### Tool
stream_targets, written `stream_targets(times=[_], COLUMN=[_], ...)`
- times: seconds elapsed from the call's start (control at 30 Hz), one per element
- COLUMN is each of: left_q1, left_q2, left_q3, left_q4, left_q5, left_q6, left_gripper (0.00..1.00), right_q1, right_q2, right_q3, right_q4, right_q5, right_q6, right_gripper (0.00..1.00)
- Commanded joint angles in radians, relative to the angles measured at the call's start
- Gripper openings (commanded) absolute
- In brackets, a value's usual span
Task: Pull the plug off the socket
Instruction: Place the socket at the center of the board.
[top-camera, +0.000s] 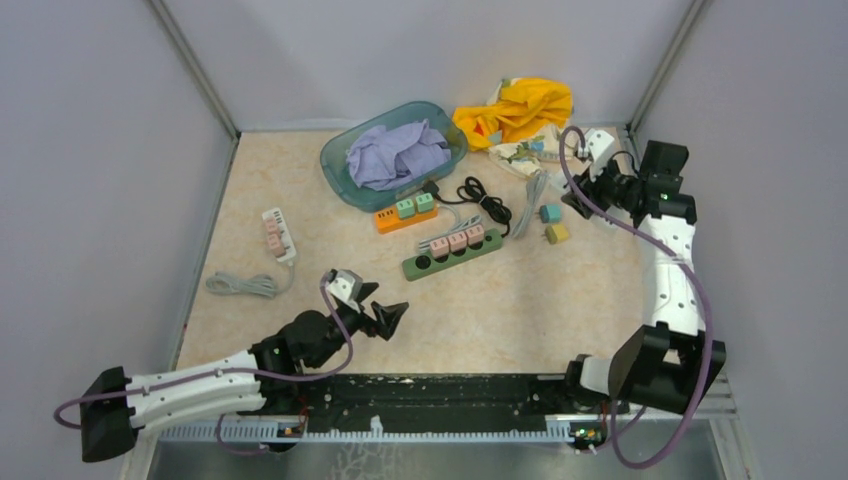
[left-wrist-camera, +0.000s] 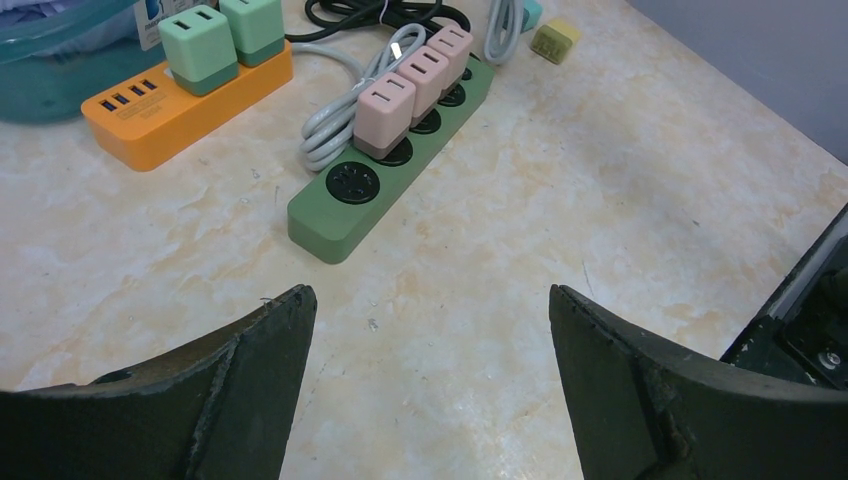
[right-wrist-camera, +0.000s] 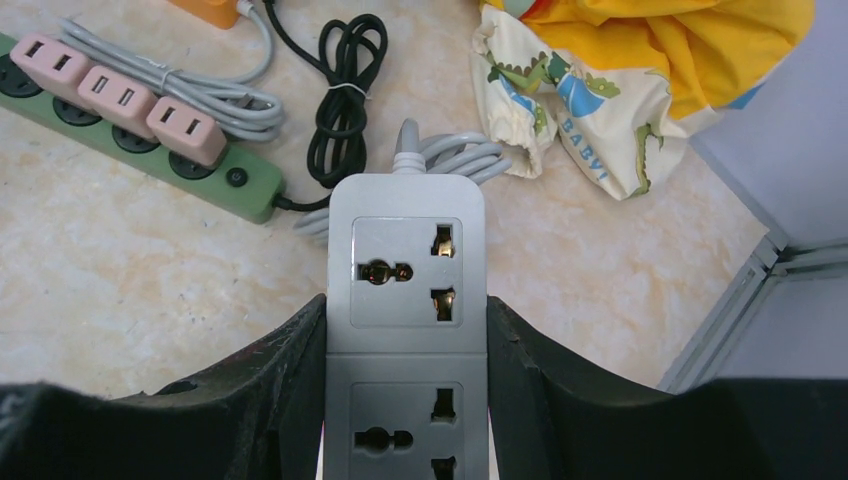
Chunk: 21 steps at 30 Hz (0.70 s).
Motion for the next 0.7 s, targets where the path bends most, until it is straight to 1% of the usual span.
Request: stream_targets(times=[0.0, 0.13, 0.27, 0.5, 0.67], left_q1=[0.006, 0.006, 0.005, 0.005, 0.005], left_q2=[-0.019, -0.025, -0.029, -0.041, -0.046], left_q3=[-0.008, -0.013, -0.015, -0.02, -0.026], left_q4=[0.034, 0.031, 0.028, 0.017, 0.019], left_q5=[0.011, 0.014, 0.015, 0.017, 0.017], left_q6=[-0.004, -0.007, -0.013, -0.027, -0.034], left_gripper=[0.91, 0.92, 0.91, 0.91, 0.91], right_q1=[-0.012, -0.012, -0.012, -0.012, -0.011], right_q2=[0.041, 0.108, 0.167, 0.269, 0.34], right_q3=[0.108, 0.137, 0.153, 0.12, 0.069], right_q4=[0.155, 0.205, 0.285, 0.462, 0.57], right_q5=[-0.027, -0.022, 0.019, 0.195, 0.355], right_q6=[0.071, 0.108, 0.166, 0.305, 0.388], right_gripper=[0.0, 0.0, 0.0, 0.0, 0.0])
